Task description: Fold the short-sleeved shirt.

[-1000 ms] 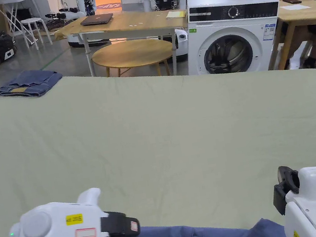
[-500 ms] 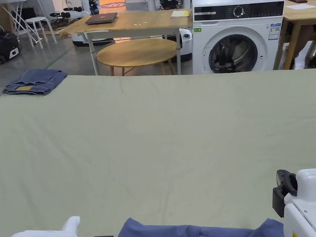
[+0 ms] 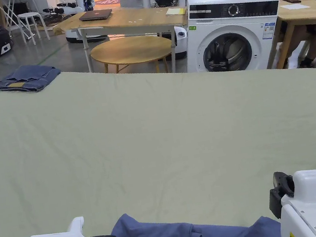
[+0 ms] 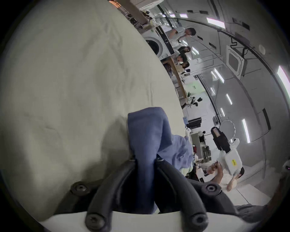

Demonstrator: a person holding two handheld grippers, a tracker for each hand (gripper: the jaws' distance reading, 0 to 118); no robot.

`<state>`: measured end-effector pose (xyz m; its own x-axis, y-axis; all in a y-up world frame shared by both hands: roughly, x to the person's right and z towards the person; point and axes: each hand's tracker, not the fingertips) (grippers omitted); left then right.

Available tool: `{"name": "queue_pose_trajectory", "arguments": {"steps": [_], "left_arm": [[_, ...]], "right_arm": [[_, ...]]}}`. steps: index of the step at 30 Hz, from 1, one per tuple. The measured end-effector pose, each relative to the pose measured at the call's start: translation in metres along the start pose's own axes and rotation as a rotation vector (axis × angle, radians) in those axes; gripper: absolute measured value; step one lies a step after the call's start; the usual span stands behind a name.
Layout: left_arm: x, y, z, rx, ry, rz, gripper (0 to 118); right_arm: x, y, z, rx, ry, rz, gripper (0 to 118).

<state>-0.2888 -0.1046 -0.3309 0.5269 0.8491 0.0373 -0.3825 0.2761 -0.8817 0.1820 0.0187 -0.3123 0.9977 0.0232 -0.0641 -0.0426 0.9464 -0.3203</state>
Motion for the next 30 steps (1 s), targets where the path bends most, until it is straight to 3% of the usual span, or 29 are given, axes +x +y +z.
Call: {"name": "queue_pose_trajectory", "arguments": {"steps": [6, 16, 18, 30], "left_arm": [[0.035, 0.005, 0.03, 0.077, -0.002, -0.042, 4], [0.107, 0.028, 0.103, 0.166, 0.283, -0.096, 4], [0.122, 0.029, 0.102, 0.167, 0.348, -0.137, 4], [0.217, 0.01, 0.014, 0.011, 0.366, -0.309, 4]], "right_arm": [[0.003, 0.004, -0.001, 0.006, -0.003, 0.01, 0], [-0.002, 0.01, -0.006, 0.012, 0.017, 0.02, 0], [-0.005, 0.009, -0.007, 0.011, 0.024, 0.021, 0], [-0.007, 0.002, -0.007, -0.004, 0.036, 0.013, 0]]}}
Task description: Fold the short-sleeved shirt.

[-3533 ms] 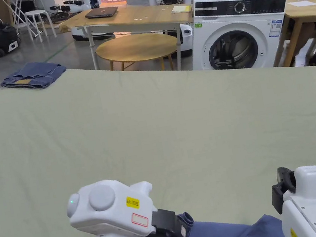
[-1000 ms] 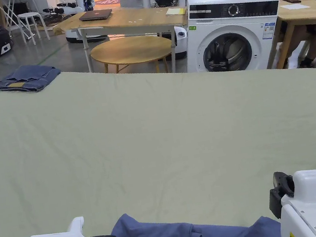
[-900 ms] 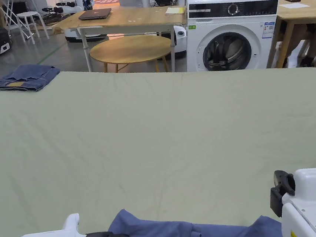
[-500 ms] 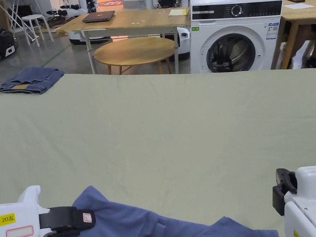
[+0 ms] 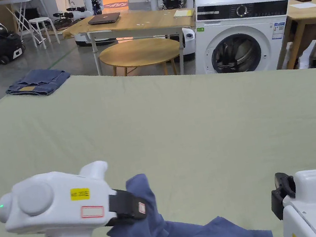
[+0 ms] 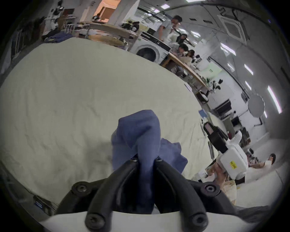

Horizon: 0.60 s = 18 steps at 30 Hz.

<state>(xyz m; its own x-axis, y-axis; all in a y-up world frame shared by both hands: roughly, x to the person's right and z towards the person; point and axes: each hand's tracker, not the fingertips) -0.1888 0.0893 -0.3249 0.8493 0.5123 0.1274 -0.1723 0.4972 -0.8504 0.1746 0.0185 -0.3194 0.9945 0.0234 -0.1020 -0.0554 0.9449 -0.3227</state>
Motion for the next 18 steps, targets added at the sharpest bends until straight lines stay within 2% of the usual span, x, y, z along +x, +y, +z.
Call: {"name": "queue_pose_trajectory", "arguments": {"steps": [9, 18], "left_arm": [[0.079, -0.004, -0.095, -0.184, 0.034, -0.143, 4], [0.106, -0.031, -0.172, -0.248, 0.085, -0.144, 4]], "right_arm": [[0.012, -0.004, 0.007, -0.011, -0.029, -0.01, 0], [0.024, -0.008, 0.012, -0.022, -0.066, -0.021, 0]]}}
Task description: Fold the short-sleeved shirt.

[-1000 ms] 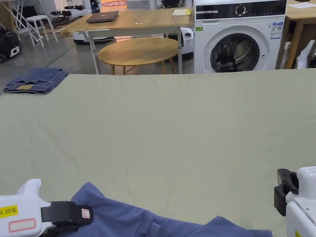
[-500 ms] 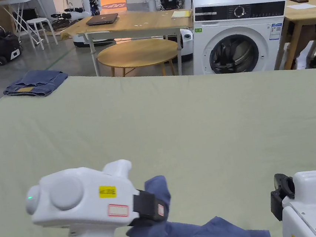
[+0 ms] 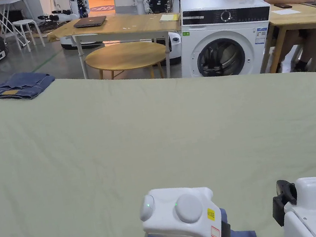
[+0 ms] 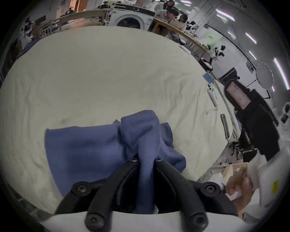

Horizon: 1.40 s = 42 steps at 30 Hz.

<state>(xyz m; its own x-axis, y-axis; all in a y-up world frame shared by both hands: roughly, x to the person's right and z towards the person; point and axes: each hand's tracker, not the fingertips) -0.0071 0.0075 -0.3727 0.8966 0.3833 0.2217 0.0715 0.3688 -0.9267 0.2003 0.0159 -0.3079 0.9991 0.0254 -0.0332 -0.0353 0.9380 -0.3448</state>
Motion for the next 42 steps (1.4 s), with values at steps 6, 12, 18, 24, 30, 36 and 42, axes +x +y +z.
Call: {"name": "queue_pose_trajectory", "arguments": {"steps": [6, 12, 18, 24, 30, 36, 42], "left_arm": [[-0.009, -0.002, -0.006, 0.01, -0.047, 0.068, 10], [-0.018, 0.0, 0.025, 0.053, -0.221, 0.089, 32], [-0.032, 0.001, 0.048, 0.128, -0.321, 0.101, 32], [-0.053, -0.006, -0.008, 0.036, -0.406, 0.18, 6], [-0.055, -0.019, -0.073, -0.047, -0.458, 0.284, 0], [-0.043, -0.026, -0.078, -0.021, -0.397, 0.215, 0], [-0.042, -0.019, -0.035, 0.077, -0.335, 0.098, 0]], "right_arm": [[0.004, -0.003, 0.0, -0.008, -0.007, -0.006, 0], [0.003, -0.004, 0.0, -0.014, -0.003, -0.002, 0], [0.004, -0.003, 0.003, -0.007, -0.001, -0.009, 0], [0.006, -0.003, 0.005, -0.004, -0.004, -0.009, 0], [0.009, -0.008, 0.006, -0.013, -0.002, -0.009, 0], [0.01, -0.009, 0.006, -0.007, 0.002, -0.008, 0], [0.008, -0.007, -0.001, 0.003, 0.009, -0.012, 0]]}}
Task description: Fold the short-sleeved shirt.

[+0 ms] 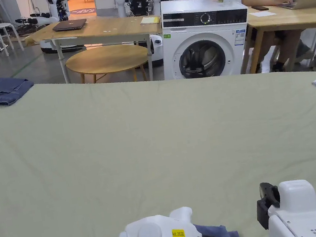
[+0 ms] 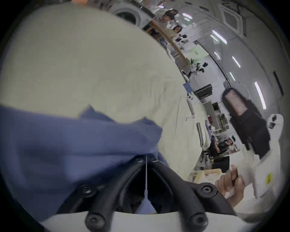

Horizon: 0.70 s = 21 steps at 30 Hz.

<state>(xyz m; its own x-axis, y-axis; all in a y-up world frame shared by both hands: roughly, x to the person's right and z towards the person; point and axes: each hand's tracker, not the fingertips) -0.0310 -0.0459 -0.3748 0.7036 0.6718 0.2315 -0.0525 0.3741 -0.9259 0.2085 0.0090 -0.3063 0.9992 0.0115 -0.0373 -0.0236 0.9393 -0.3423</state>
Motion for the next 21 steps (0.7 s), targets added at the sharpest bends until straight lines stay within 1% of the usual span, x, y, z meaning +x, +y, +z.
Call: {"name": "queue_pose_trajectory", "arguments": {"steps": [4, 11, 14, 17, 21], "left_arm": [[-0.001, 0.006, 0.055, 0.197, 0.102, -0.112, 0], [-0.01, -0.006, 0.136, 0.633, 0.409, -0.268, 0], [-0.01, -0.019, 0.156, 0.824, 0.543, -0.328, 0], [-0.01, -0.028, 0.167, 0.98, 0.673, -0.354, 0], [-0.008, -0.033, 0.176, 1.063, 0.739, -0.397, 0]], "right_arm": [[-0.005, 0.004, -0.006, 0.013, 0.004, -0.008, 0], [-0.019, 0.014, -0.014, 0.055, 0.017, -0.003, 0], [-0.024, 0.022, -0.013, 0.096, 0.02, -0.012, 0], [-0.029, 0.03, -0.01, 0.147, 0.015, -0.019, 0], [-0.034, 0.04, -0.008, 0.2, 0.008, -0.016, 0]]}}
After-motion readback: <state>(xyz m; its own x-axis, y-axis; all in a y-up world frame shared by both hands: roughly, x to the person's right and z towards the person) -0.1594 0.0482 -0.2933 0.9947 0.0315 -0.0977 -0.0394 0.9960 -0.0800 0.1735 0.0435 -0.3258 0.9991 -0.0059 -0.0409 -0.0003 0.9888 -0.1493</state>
